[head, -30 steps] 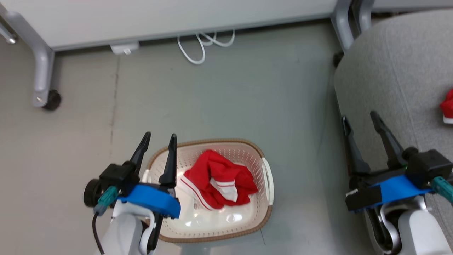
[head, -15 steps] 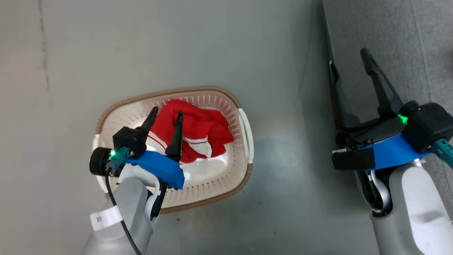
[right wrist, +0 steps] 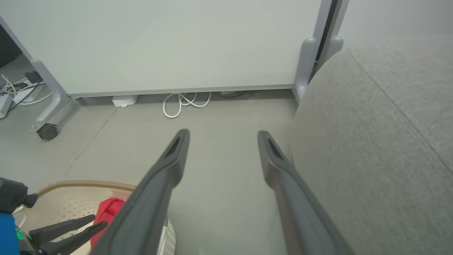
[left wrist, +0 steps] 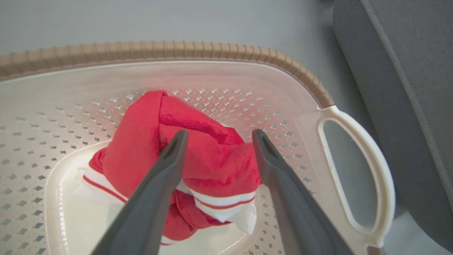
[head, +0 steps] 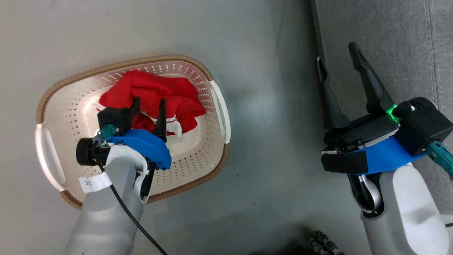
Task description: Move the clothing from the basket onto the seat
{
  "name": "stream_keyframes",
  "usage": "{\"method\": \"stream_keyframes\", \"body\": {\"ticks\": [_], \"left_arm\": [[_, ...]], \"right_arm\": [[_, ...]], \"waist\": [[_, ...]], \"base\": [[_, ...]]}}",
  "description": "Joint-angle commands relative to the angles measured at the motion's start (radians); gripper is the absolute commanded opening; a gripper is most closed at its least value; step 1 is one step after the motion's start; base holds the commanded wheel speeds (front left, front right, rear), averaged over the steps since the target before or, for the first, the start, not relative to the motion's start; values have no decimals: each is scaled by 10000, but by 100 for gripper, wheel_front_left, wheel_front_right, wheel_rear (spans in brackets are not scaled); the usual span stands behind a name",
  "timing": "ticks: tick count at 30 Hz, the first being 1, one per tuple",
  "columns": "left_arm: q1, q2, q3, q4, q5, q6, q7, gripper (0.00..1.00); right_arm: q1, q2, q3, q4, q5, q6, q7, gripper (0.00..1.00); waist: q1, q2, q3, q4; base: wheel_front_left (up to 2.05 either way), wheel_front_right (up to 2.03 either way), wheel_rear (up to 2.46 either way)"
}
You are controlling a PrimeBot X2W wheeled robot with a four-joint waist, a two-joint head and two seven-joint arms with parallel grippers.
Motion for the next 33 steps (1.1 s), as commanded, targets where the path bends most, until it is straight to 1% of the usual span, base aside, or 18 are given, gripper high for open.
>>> {"method": "stream_keyframes", "body": {"ticks": [1, 4, 9, 13, 16, 22, 23, 24, 25, 33], "left_arm": [[-315, 61, 142, 292, -82, 138, -28, 100], [-490, 42, 287, 603, -170, 179, -26, 100], [-758, 28, 649, 1286, -420, 381, -28, 100], [-991, 13, 849, 1825, -547, 828, -26, 100], [-1110, -18, 1056, 2262, -765, 1048, -26, 100], [-1421, -84, 1018, 2834, -1031, 912, 68, 100], [-1451, -94, 1000, 2895, -1048, 886, 125, 87], [-1485, -102, 982, 2930, -1050, 882, 143, 40], [-1512, -105, 952, 2958, -1050, 859, 171, 0], [-1548, -116, 745, 3173, -1079, 723, 225, 0]], "right_arm": [[-246, 41, 79, -35, 78, 1, -98, 100], [-238, 44, 134, -27, 108, 1, -157, 100], [-216, 47, 190, -2, 158, 1, -246, 100], [-211, 48, 237, 3, 252, 1, -290, 100], [-239, 47, 301, 7, 282, 1, -312, 100], [-312, 48, 414, 46, 355, 1, -374, 100], [-335, 48, 426, 63, 366, 1, -392, 100], [-360, 48, 437, 76, 363, 1, -414, 100], [-374, 49, 449, 98, 383, 1, -415, 100], [-412, 49, 476, 274, 455, 1, -508, 100]], "waist": [[-2, 0, 321, -275], [-2, 0, 452, -368], [-2, 0, 677, -517], [-2, 0, 831, -553], [-2, 0, 927, -576], [-2, 0, 1124, -627], [-2, 0, 1146, -634], [-2, 0, 1160, -642], [-2, 0, 1163, -650], [-2, 0, 1071, -700]], "base": [[0, 0, 0], [0, 0, 0], [0, 0, 0], [0, 0, 0], [0, 0, 0], [0, 0, 0], [0, 0, 0], [0, 0, 0], [0, 0, 0], [0, 0, 0]]}}
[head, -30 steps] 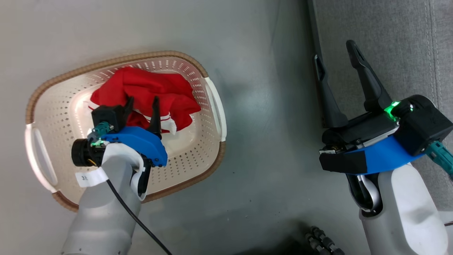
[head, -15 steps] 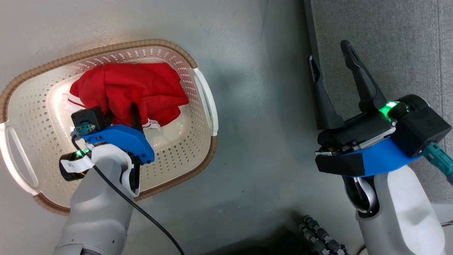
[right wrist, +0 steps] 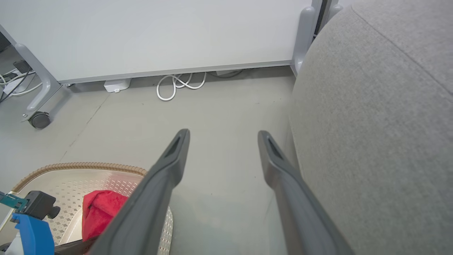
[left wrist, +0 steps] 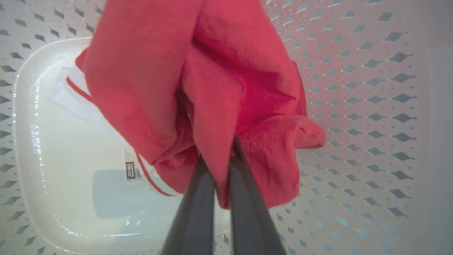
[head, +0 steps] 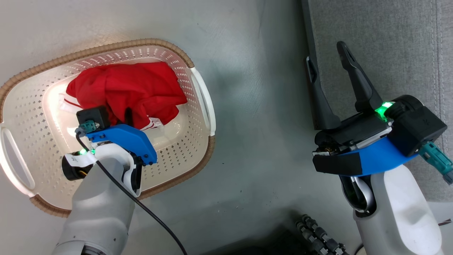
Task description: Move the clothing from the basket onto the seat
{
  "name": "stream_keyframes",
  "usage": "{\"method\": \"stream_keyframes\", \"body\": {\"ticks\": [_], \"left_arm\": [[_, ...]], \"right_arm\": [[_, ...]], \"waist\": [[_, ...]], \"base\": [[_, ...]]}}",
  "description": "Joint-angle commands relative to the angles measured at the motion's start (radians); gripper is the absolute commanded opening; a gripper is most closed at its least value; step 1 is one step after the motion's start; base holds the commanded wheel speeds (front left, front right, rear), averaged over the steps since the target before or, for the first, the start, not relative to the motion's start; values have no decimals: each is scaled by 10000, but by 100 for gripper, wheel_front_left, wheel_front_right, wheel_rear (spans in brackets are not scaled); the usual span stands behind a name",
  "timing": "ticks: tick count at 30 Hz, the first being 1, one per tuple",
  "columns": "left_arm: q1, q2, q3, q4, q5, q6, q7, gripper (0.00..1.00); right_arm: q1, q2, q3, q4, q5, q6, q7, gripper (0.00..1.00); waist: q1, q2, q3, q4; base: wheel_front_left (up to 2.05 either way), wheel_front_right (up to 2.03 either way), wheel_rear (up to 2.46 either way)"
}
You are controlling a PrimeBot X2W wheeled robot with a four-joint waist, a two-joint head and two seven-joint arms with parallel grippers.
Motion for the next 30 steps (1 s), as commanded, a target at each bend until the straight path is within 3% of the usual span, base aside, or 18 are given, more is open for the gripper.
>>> {"method": "stream_keyframes", "body": {"ticks": [1, 17, 23, 30], "left_arm": [[-165, 3, -67, 33, -23, -57, -18, 0], [46, 26, -487, 155, 71, -240, -53, 0], [464, 0, -807, 171, 176, -447, -170, 0], [1611, -36, -1581, -67, 82, -748, -232, 0]], "right_arm": [[-215, 24, -19, 33, 34, 1, -73, 100], [-202, 22, -18, 316, 7, 1, -76, 100], [47, 19, -42, 731, -84, 1, -85, 100], [634, -3, -75, 1336, -331, 1, 199, 100]], "waist": [[-1, 0, -30, -1], [-1, 0, -769, 117], [-1, 0, -1953, 328], [-1, 0, -4135, 752]], "base": [[0, 0, 0], [0, 0, 0], [0, 0, 0], [0, 0, 0]]}}
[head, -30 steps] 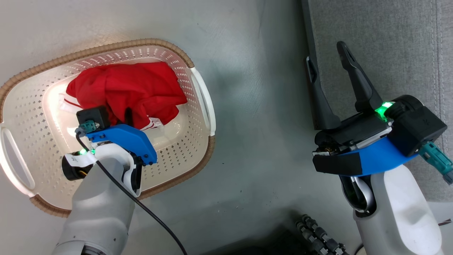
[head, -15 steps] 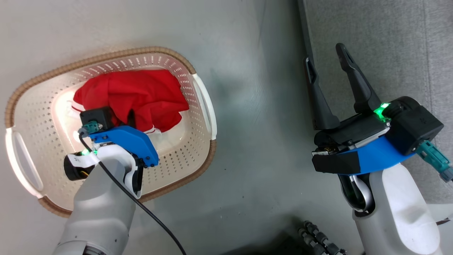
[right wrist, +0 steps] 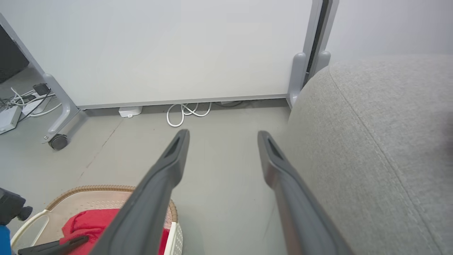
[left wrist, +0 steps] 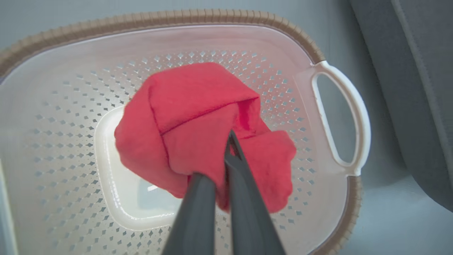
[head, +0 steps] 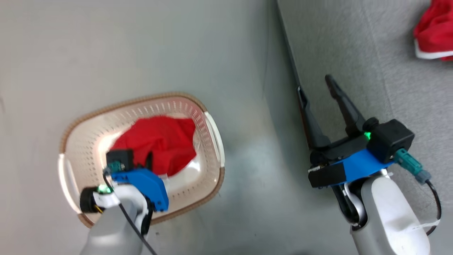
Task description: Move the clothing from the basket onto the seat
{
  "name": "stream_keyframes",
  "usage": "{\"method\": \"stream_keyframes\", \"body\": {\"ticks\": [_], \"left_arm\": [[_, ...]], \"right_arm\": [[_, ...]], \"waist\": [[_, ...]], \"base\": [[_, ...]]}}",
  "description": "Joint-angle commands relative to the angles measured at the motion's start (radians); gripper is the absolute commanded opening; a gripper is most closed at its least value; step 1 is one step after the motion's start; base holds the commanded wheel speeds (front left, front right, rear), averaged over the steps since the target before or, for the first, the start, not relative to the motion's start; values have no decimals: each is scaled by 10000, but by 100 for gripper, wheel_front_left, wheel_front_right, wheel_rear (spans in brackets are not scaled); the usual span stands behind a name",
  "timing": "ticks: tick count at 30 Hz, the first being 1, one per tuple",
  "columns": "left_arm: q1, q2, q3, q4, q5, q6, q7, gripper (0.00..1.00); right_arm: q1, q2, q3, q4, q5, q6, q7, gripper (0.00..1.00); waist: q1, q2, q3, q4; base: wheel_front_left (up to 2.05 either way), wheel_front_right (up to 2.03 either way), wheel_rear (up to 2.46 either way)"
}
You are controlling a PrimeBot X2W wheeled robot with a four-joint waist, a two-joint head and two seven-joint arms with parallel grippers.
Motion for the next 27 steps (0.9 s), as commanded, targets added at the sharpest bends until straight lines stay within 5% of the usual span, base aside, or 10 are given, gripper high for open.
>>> {"method": "stream_keyframes", "body": {"ticks": [1, 13, 27], "left_arm": [[337, -21, -220, -182, -168, -86, -51, 0], [1814, -23, -2531, -1653, -1415, -185, 63, 0], [1440, -18, -4855, -3445, -2015, -262, -72, 0]], "right_arm": [[248, -38, -6, 85, -66, 1, 81, 100], [1549, -156, -368, 478, 93, 1, 575, 100], [2876, -150, -895, 383, 207, 1, 940, 100]], "waist": [[1, 0, -1479, 379], [1, 0, -4355, 1152], [1, 0, -6205, 2019]], "base": [[0, 0, 0], [0, 0, 0], [0, 0, 0]]}}
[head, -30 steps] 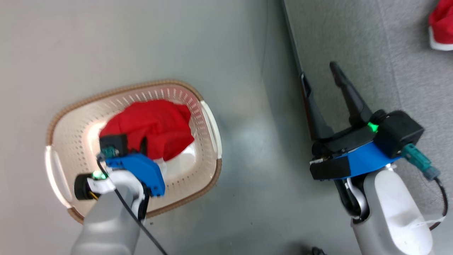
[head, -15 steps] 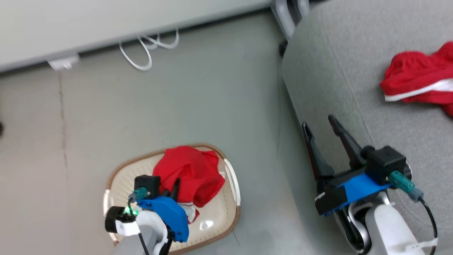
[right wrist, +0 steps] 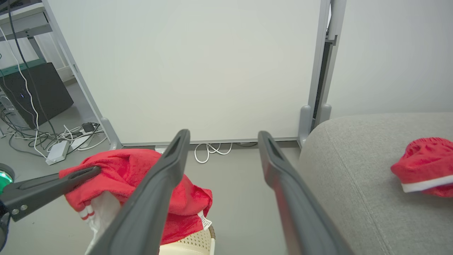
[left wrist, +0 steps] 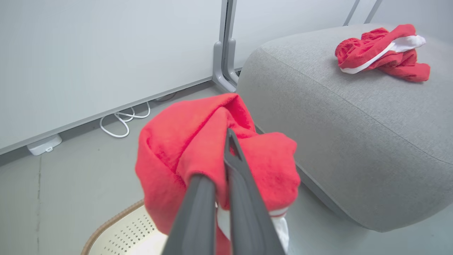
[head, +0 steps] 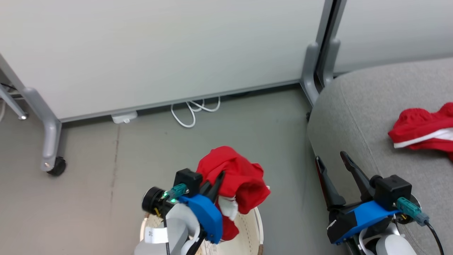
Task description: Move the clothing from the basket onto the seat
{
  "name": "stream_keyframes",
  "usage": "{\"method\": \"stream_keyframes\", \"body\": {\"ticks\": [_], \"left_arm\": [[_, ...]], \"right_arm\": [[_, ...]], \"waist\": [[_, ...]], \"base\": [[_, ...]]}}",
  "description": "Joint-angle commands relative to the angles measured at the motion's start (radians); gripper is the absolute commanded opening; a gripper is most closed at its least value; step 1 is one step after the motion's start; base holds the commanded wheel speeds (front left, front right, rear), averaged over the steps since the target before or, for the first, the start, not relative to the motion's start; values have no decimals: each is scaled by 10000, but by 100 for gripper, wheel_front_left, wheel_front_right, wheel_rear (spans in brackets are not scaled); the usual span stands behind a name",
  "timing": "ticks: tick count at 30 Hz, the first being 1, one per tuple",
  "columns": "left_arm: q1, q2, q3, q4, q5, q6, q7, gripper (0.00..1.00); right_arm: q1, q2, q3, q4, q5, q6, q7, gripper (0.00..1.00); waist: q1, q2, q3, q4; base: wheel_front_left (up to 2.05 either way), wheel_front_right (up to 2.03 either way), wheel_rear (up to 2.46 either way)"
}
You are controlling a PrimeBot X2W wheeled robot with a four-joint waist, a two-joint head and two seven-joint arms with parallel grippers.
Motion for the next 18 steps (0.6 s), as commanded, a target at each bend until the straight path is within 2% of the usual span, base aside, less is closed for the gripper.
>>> {"method": "stream_keyframes", "body": {"ticks": [1, 9, 18], "left_arm": [[-196, -6, -92, -142, -59, -69, -69, 0], [-1246, -5, -1036, -1616, -618, -57, -75, 0], [-2378, -2, -1787, -2507, -1239, -57, -78, 0]], "right_arm": [[175, -6, -12, -31, 96, 1, 33, 100], [517, 63, 80, -123, 177, 1, 165, 100], [683, 116, 226, -19, 222, 1, 197, 100]], "waist": [[3, -1, -418, 296], [3, -1, -917, 521], [3, -1, -1229, 687]], "base": [[0, 0, 0], [0, 0, 0], [0, 0, 0]]}}
